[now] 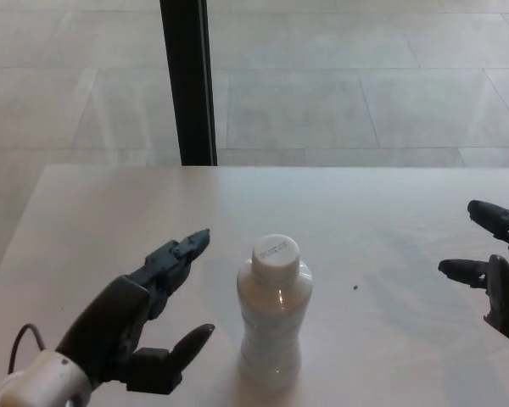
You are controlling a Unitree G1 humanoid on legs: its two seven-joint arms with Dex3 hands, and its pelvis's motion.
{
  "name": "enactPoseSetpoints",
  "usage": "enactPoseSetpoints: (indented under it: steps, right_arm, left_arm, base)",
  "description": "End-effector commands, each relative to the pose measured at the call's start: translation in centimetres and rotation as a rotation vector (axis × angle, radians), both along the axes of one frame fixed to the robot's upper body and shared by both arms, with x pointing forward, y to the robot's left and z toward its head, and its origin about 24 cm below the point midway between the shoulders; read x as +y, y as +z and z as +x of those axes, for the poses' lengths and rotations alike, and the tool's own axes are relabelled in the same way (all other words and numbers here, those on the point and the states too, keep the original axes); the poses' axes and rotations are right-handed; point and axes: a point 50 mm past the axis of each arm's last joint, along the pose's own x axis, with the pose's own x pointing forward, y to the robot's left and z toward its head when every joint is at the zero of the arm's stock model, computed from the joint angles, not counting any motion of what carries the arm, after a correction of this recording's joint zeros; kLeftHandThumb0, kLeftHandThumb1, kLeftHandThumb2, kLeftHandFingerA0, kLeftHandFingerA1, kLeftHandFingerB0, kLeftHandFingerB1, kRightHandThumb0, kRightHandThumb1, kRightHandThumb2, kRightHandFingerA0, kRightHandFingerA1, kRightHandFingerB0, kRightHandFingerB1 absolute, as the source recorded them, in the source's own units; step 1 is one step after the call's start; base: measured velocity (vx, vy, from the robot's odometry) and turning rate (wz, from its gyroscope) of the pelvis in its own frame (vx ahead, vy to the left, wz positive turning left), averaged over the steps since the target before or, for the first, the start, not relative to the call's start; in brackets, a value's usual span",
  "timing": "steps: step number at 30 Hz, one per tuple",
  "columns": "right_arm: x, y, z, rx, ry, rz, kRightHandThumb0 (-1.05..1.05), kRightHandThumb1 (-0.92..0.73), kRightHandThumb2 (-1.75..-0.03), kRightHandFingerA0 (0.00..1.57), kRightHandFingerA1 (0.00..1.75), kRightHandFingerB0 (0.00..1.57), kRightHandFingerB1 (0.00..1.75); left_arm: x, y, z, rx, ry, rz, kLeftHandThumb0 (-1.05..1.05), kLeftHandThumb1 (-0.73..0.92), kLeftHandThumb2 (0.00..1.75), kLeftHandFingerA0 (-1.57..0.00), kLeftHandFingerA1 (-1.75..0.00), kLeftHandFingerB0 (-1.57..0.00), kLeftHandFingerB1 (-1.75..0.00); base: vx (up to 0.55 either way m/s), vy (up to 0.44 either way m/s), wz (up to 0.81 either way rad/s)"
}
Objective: The robot uses its left hand to to lift the bottle kept on the middle of the desk and tilts it towards its right hand. It then uses its right hand to rotate its cap to open it and places the bottle and cap back on the desk
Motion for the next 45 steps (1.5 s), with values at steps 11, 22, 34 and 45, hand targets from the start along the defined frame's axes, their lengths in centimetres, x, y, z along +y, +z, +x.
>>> enactPoseSetpoints:
  steps: [11,22,34,45]
  right_arm:
    - [0.7,0.1,0.4,-0.014,-0.018,0.004,-0.87,-0.77,-0.63,0.58,0.95,0.35,0.51]
    - [0.7,0.1,0.4,-0.017,-0.025,0.016,-0.86,-0.75,-0.63,0.58,0.97,0.36,0.49]
    - [1.2,0.2,0.1,-0.015,-0.046,0.005,-0.82,-0.75,-0.63,0.65,0.95,0.41,0.50]
    - [1.7,0.4,0.5,-0.028,-0.045,-0.012,-0.81,-0.75,-0.63,0.66,0.96,0.41,0.50]
  left_arm:
    - [-1.1,-2.3,0.2,0.090,0.023,0.159,-0.98,0.52,0.99,0.00,-0.24,0.00,-0.01]
    - [-0.6,-4.5,-0.7,0.122,0.054,0.243,-1.02,0.54,1.04,0.00,-0.23,0.00,0.00]
    - [-1.4,-4.8,-0.7,0.116,0.128,0.166,-1.05,0.44,0.78,0.00,0.00,0.00,0.00]
    - [-2.0,-5.4,-0.8,0.114,0.187,0.140,-1.05,0.59,1.03,0.00,-0.23,0.00,-0.04]
  base:
    - [0.00,0.000,0.00]
    - [0.00,0.000,0.00]
    - [0.00,0.000,0.00]
    - [0.00,0.000,0.00]
